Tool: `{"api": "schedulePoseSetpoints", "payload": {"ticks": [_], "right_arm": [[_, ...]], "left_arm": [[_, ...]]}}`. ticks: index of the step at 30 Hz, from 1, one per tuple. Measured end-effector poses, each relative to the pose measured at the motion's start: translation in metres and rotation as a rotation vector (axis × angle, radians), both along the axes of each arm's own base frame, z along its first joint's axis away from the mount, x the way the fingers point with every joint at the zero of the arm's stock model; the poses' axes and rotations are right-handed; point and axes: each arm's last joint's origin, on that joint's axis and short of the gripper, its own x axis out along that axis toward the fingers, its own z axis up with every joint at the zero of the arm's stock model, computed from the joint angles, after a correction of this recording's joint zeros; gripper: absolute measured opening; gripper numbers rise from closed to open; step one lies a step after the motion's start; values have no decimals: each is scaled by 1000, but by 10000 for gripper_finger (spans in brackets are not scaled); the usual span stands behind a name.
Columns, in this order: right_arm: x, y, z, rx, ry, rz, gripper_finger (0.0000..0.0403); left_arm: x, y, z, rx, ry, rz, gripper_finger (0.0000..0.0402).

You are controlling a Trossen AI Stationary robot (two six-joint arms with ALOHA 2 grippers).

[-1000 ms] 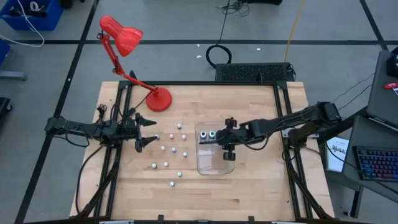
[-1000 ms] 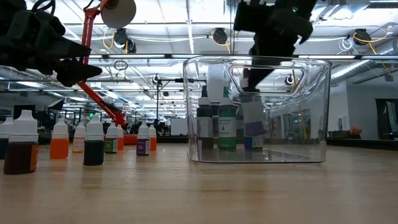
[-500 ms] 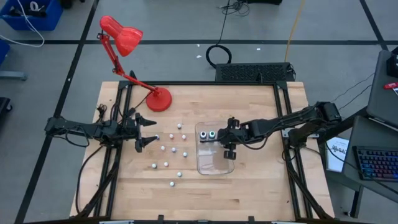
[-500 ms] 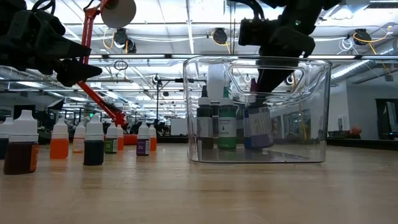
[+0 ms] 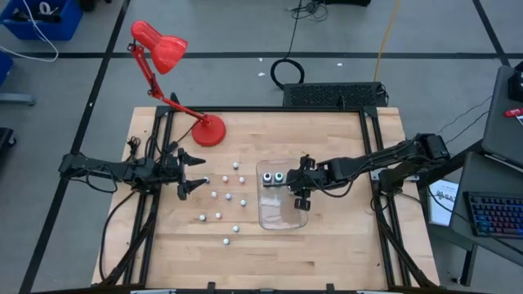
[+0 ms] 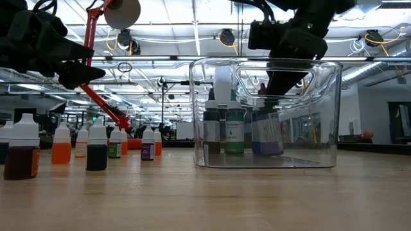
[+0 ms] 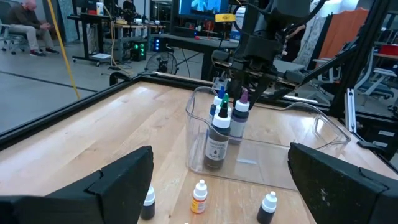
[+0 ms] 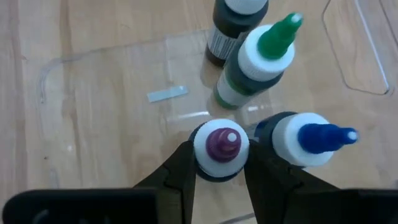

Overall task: Pick & Place food coloring
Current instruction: Move the purple food coloring bottle beside the blue food coloring bottle in the container, then put the orange food coloring bottle into the transparent container

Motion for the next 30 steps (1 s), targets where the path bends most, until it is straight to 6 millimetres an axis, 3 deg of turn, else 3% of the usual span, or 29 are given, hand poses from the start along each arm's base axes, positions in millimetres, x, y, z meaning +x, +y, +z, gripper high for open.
{"api": "schedulePoseSetpoints", "payload": {"ticks": [5, 13, 19, 25, 27, 30], "right_arm": [[1, 0, -3, 3, -27, -7, 99], [-7, -1, 6, 50, -39, -70, 256], [-21, -3, 33, 87, -132, -100, 284], [-70, -11, 70, -4, -233, -160, 273], [-91, -14, 63, -108, -310, -252, 268], [-120, -19, 29, -217, -462, -391, 265]], "left_arm": [[0, 0, 0, 0, 0, 0, 365], [0, 0, 0, 0, 0, 0, 365], [0, 0, 0, 0, 1, 0, 365], [0, 0, 0, 0, -1, 1, 365], [0, 0, 0, 0, 0, 0, 365], [0, 0, 0, 0, 0, 0, 365]]}}
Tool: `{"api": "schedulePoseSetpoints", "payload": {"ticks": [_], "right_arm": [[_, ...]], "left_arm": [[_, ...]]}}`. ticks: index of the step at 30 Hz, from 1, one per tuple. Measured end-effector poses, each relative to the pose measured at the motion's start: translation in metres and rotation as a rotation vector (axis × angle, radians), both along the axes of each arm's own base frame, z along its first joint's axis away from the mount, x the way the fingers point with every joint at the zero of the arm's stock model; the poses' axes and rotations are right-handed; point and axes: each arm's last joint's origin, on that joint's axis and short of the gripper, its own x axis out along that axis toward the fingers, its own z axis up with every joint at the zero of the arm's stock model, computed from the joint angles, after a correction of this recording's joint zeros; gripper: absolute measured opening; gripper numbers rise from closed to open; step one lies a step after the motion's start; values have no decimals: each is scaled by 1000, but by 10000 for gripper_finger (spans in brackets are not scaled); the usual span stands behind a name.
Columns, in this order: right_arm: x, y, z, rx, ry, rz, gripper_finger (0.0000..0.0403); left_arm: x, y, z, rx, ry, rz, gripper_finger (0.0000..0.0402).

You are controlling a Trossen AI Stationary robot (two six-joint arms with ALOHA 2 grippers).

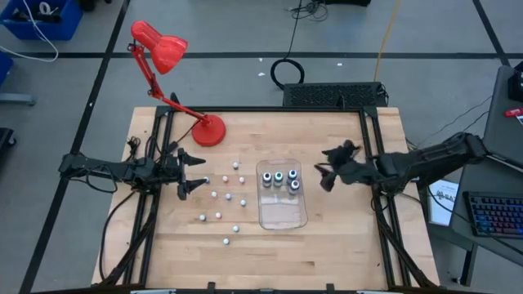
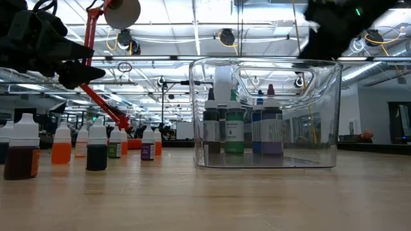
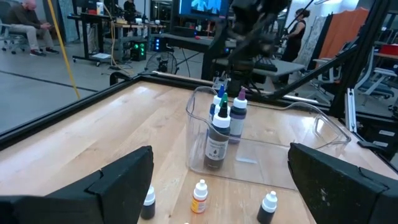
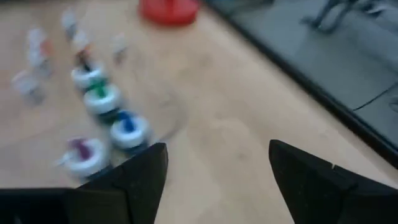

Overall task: Pick & Place food coloring
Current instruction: Put the orange food coloring bottle into the transparent container

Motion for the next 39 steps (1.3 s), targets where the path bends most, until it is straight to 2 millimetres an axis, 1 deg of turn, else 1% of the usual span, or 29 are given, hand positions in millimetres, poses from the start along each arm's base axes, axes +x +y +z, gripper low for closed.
{"api": "schedulePoseSetpoints", "payload": {"ticks": [2, 4, 6, 8, 9, 10, 11, 13, 14, 18, 20, 27, 30, 34, 39], "right_arm": [[-12, -3, -24, 9, -146, -43, 265], [-21, -5, -46, 29, -277, -34, 265], [-29, -6, -64, 25, -381, 26, 265], [-37, -7, -77, -14, -458, 131, 265], [-39, -7, -77, -44, -488, 182, 266], [-39, -7, -69, -76, -563, 216, 267], [-40, -8, -64, -100, -603, 224, 267], [-42, -10, -62, -145, -589, 230, 269], [-42, -11, -65, -168, -552, 231, 270], [-45, -14, -59, -197, -591, 245, 275], [-47, -15, -62, -208, -552, 256, 278], [-62, -23, -62, -200, -536, 203, 287], [-69, -22, -58, -193, -589, 246, 288], [-76, -20, -58, -175, -615, 337, 288], [-79, -20, -61, -156, -600, 345, 288]], "left_arm": [[0, 0, 0, 0, 0, 0, 365], [0, 0, 0, 0, 0, 0, 365], [0, 0, 0, 0, 0, 0, 365], [0, 0, 0, 0, 0, 0, 365], [0, 0, 0, 0, 0, 0, 365], [0, 0, 0, 0, -1, 0, 365], [0, 0, 0, 0, 0, 0, 365], [0, 0, 0, 0, 0, 0, 365], [0, 0, 0, 0, 0, 0, 365], [0, 0, 0, 0, 1, 0, 365], [0, 0, 0, 0, 0, 0, 365], [0, 0, 0, 0, 0, 1, 365], [0, 0, 0, 0, 0, 0, 365], [0, 0, 0, 0, 0, 0, 365], [0, 0, 0, 0, 0, 0, 365]]}}
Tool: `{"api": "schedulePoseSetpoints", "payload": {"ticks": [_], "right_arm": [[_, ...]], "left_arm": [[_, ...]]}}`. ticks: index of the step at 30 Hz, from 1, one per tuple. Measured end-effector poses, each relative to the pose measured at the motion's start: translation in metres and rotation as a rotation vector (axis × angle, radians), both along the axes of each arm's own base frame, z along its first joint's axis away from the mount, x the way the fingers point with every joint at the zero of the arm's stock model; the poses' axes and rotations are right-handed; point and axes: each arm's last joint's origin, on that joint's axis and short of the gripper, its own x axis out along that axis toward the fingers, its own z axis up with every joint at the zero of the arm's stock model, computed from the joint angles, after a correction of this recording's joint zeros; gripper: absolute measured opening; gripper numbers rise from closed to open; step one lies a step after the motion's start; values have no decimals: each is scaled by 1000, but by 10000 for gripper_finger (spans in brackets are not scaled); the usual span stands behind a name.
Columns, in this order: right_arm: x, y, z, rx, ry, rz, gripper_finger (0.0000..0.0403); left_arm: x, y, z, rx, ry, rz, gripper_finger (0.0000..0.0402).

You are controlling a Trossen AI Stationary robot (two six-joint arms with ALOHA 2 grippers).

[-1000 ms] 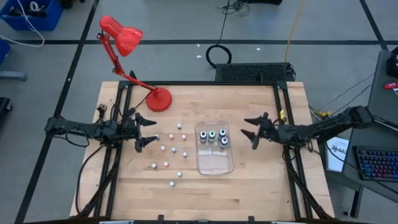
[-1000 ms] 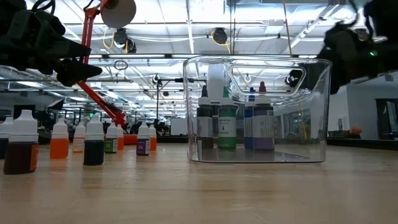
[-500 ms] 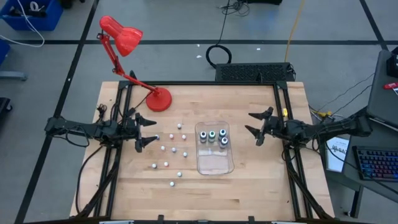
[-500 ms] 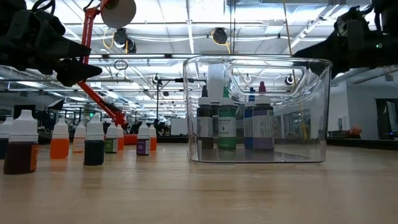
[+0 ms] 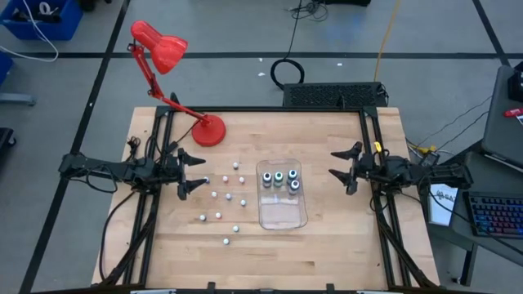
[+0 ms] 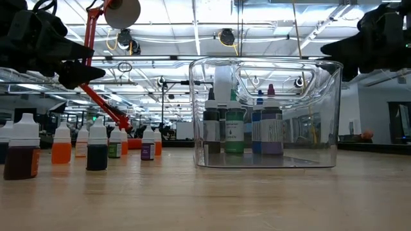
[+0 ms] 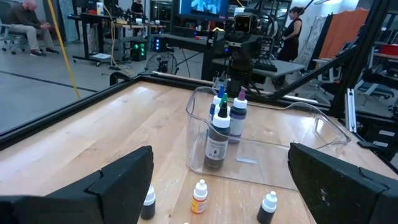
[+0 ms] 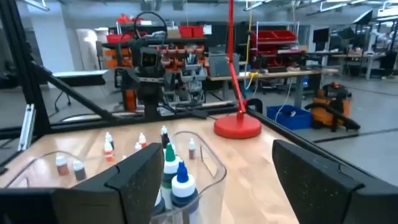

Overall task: Pick & Place food coloring
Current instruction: Put the orange food coloring bottle into the transparent container

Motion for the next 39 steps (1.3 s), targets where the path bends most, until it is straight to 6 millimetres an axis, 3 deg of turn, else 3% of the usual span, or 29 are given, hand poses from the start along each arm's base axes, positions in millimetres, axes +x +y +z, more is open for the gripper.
{"api": "schedulePoseSetpoints", "payload": {"ticks": [10, 18, 24, 28, 35, 39], "right_arm": [[1, 0, 0, 41, -1, 1, 288], [2, 0, 0, 41, -2, 0, 288], [2, 0, 0, 41, -3, 0, 288], [2, 0, 0, 41, -5, 0, 288], [1, 0, 0, 41, -6, -1, 288], [1, 0, 0, 41, -5, -1, 288]], "left_arm": [[0, 0, 0, 0, -3, 0, 365], [0, 0, 14, -55, -144, -6, 365], [0, 0, 9, 55, -84, 16, 365], [-1, 4, 5, -75, -67, 160, 365], [-1, 5, 1, -155, -39, 168, 365], [0, 9, 15, -241, -45, 213, 365]]}}
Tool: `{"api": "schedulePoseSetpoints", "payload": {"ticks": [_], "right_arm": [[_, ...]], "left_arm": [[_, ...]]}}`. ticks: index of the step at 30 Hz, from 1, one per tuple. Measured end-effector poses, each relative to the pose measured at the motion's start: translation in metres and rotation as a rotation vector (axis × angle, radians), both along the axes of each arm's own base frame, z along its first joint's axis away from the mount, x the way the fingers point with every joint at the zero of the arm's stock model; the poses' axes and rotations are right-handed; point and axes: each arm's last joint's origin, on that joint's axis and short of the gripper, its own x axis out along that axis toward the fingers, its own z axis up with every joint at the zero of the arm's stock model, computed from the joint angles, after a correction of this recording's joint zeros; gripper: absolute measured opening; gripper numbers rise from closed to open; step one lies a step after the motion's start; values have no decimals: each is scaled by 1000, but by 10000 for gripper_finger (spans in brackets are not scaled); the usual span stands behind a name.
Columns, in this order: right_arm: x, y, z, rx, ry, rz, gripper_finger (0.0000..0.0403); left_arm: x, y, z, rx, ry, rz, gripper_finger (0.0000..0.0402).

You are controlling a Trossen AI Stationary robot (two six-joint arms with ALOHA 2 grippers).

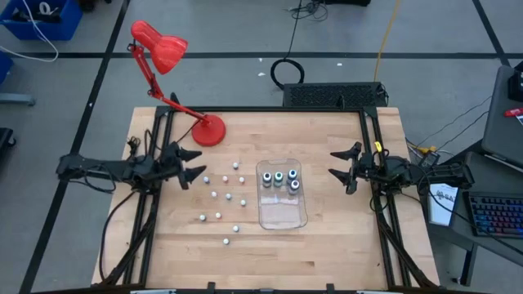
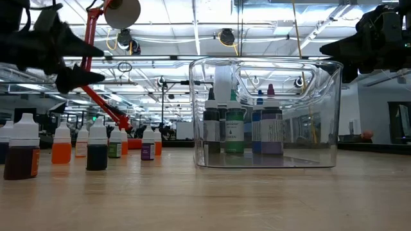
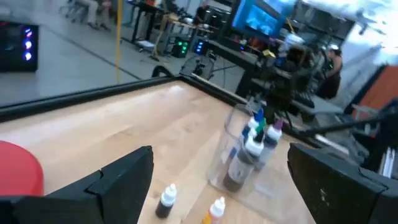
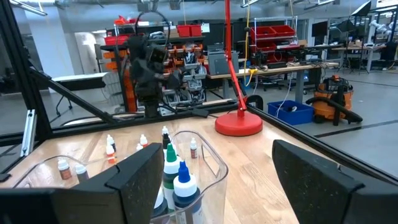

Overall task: Pick & Place food coloring
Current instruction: Put the orange food coloring bottle into the transparent container

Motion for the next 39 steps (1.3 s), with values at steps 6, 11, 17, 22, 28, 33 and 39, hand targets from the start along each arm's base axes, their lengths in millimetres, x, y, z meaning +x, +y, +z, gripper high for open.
{"api": "schedulePoseSetpoints", "payload": {"ticks": [6, 11, 17, 22, 28, 33, 39], "right_arm": [[0, 0, 0, 0, 0, 0, 288], [0, 0, 0, 0, 0, 0, 288], [0, 0, 0, 0, 0, 0, 288], [0, 0, 0, 0, 0, 0, 288], [0, 0, 0, 0, 0, 0, 288], [0, 0, 0, 0, 0, 0, 288], [0, 0, 0, 0, 0, 0, 288]], "left_arm": [[18, 13, 62, -88, 223, 150, 365], [80, 27, 104, -59, 556, 55, 365], [163, 50, 120, -192, 911, -99, 365], [210, 60, 95, -254, 1207, -74, 365], [230, 63, 54, -262, 1412, -59, 365], [230, 66, 31, -271, 1460, -37, 365], [229, 72, 16, -309, 1413, -22, 365]]}}
